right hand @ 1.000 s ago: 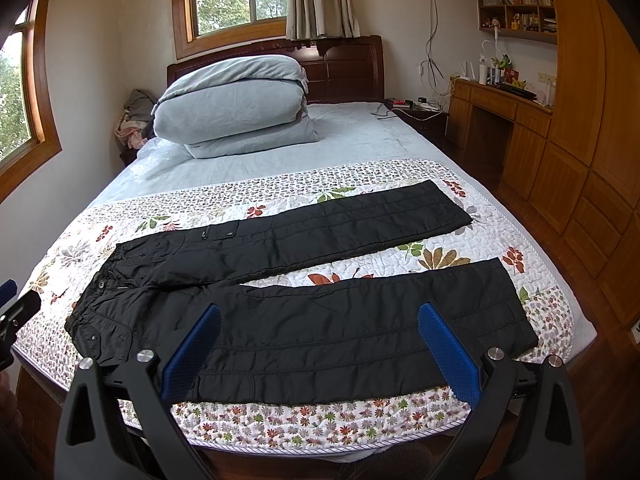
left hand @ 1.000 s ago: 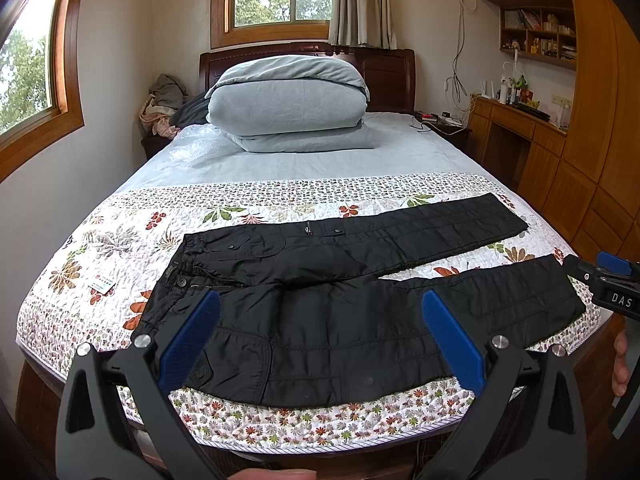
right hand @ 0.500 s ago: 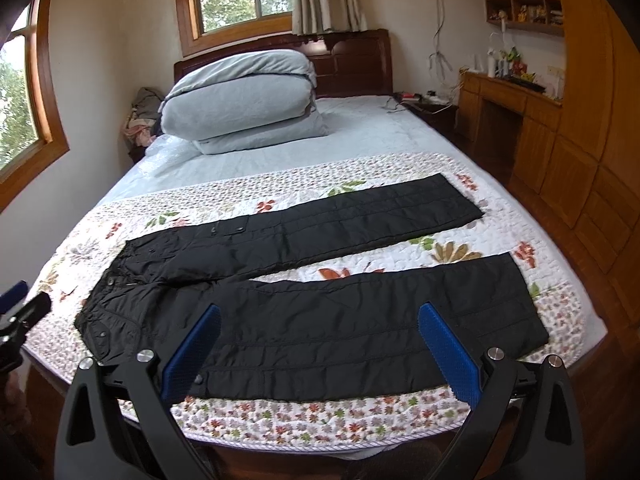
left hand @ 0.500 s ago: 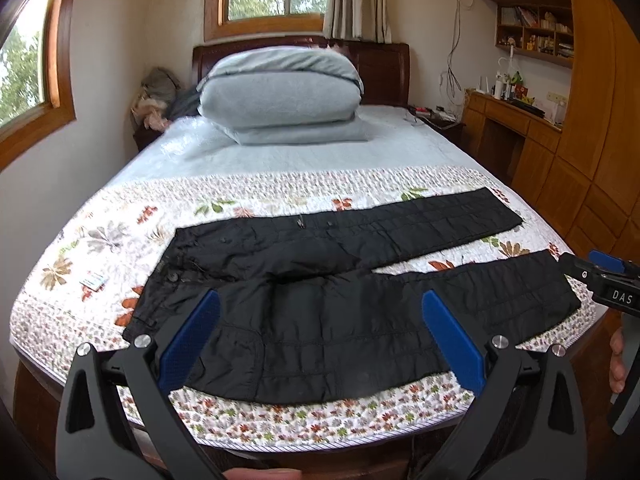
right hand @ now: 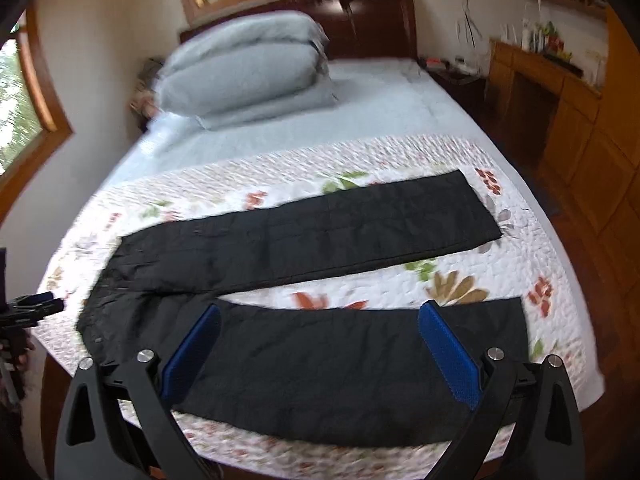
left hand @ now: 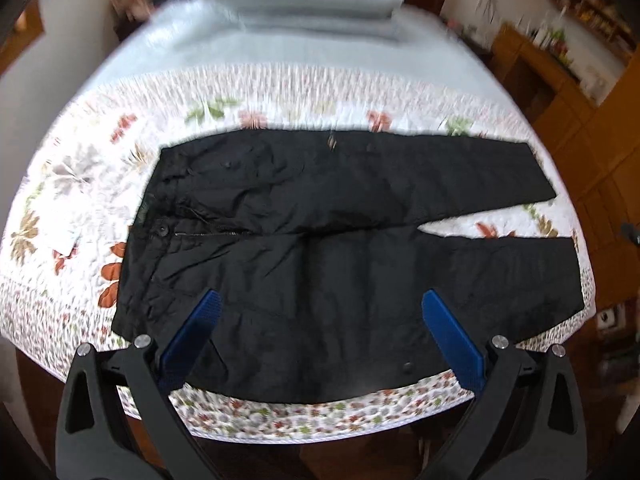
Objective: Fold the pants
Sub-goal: 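Grasp the waistband of the black trousers with the left gripper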
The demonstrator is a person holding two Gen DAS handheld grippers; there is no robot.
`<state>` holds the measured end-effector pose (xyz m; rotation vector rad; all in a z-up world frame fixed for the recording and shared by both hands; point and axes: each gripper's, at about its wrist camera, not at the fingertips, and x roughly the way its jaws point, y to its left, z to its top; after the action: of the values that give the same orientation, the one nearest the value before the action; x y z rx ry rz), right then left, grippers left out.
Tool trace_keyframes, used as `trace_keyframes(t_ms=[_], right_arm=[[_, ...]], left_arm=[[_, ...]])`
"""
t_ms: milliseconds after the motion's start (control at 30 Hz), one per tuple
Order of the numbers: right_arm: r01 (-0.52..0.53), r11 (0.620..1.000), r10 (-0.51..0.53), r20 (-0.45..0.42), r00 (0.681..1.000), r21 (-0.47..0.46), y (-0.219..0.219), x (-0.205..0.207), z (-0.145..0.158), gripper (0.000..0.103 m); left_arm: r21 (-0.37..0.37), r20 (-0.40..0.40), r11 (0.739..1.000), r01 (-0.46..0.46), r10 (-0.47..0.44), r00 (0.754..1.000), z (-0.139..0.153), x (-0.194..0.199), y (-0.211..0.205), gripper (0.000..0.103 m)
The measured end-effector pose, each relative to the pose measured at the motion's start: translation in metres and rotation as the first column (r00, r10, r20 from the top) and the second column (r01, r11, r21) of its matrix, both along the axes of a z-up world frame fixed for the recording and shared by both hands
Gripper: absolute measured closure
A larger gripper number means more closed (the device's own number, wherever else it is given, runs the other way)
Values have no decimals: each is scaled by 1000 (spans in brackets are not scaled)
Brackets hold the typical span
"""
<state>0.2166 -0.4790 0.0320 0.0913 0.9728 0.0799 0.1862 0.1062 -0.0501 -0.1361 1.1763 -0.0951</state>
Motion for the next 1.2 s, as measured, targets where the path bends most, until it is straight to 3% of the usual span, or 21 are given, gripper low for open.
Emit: trace_keyframes(t_ms=[67, 200, 367, 467, 600, 667, 767, 833, 933, 1033, 1067, 1133, 1200], right_arm=[[-11, 1000, 12, -71, 997, 17, -18, 35, -11, 3], [7, 999, 2, -188, 982, 46, -61, 111, -37, 3], [34, 996, -8, -309, 951, 79, -108, 193, -81, 3], [41, 998, -20, -351, 936, 53, -126, 229, -108, 3], [80, 997, -69, -376, 924, 13, -153, 271, -142, 3], [101, 995, -88, -387, 918, 13, -164, 287, -156, 3], [131, 991, -116, -402, 908, 9, -175, 307, -177, 3], [141, 990, -126, -407, 905, 6, -178, 317, -188, 3], [125, 992, -116, -410, 905, -4, -176, 328, -200, 3], [98, 995, -104, -404, 909, -35, -174, 336, -206, 3], [89, 995, -97, -403, 910, -39, -174, 338, -207, 3], [68, 997, -80, -396, 915, -42, -175, 342, -207, 3], [58, 997, -70, -386, 920, -43, -176, 346, -207, 3]], left_arm=[[-42, -75, 999, -7, 4, 997, -13, 24, 16, 2], [-85, -242, 990, -114, 91, 966, -51, 79, 55, 2], [-81, -369, 983, -165, 124, 921, -90, 134, 97, 2], [-64, -436, 967, -247, 195, 878, -109, 164, 134, 2], [-25, -517, 931, -365, 301, 801, -133, 195, 193, 2], [-38, -552, 896, -442, 349, 757, -147, 204, 222, 2], [-65, -571, 851, -520, 396, 719, -162, 211, 244, 2], [-76, -572, 836, -543, 409, 711, -172, 217, 253, 2], [-17, -568, 831, -557, 450, 689, -186, 223, 262, 2], [-34, -591, 823, -567, 441, 675, -196, 225, 263, 3], [-47, -588, 825, -564, 433, 683, -196, 226, 260, 3], [-123, -582, 835, -536, 377, 721, -194, 231, 247, 4], [-155, -583, 844, -513, 341, 737, -191, 235, 233, 4]])
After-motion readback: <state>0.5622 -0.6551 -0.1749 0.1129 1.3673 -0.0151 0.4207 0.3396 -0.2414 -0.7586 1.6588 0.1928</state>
